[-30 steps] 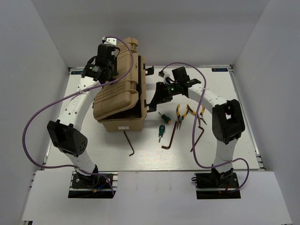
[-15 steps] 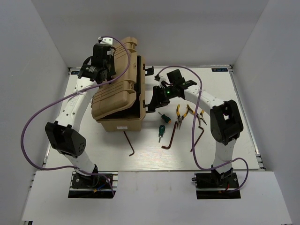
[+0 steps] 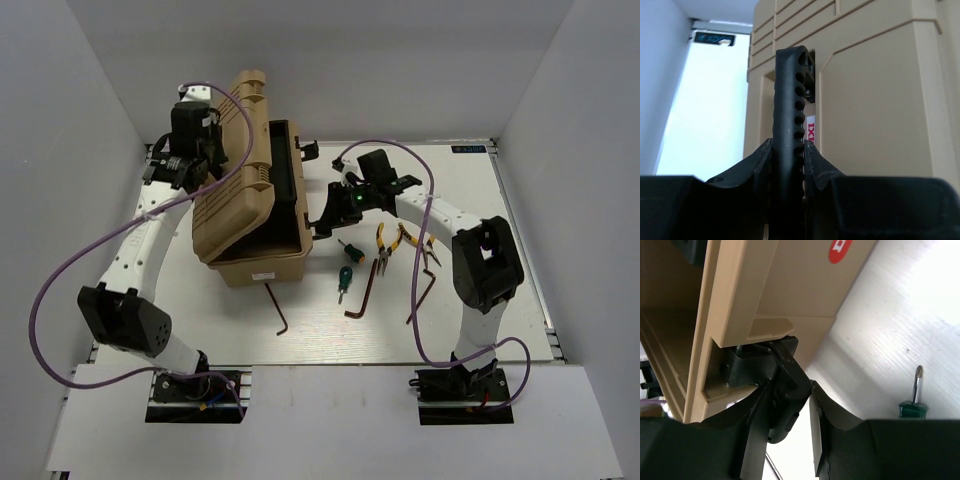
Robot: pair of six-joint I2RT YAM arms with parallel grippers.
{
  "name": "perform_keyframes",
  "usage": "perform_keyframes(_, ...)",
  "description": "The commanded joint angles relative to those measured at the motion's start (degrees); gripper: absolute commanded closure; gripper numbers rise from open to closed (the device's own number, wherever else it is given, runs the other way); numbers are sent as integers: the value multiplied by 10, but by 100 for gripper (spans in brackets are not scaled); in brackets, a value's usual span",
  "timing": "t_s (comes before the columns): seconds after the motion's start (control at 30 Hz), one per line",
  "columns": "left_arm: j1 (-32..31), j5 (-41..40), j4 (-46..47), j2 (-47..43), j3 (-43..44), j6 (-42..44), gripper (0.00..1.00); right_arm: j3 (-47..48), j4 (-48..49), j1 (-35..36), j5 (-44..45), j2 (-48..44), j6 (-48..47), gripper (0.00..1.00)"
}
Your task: Sort the tools into containers
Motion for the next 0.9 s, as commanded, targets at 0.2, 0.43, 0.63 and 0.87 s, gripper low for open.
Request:
perform_keyframes(0.2, 80, -137, 89, -121, -37, 11, 100, -36, -16, -21, 14, -34, -37, 100)
perform_keyframes(0.43, 106, -126, 77, -121, -43, -1, 100, -51, -6, -42, 36, -39, -32, 100)
perform_keyframes(0.63, 132, -126, 77, -131, -69, -8, 100, -63, 4, -57, 37, -39, -24, 100)
perform_keyframes(0.87, 170, -126, 77, -151, -108, -29, 99, -74, 17, -75, 31, -41, -16, 100)
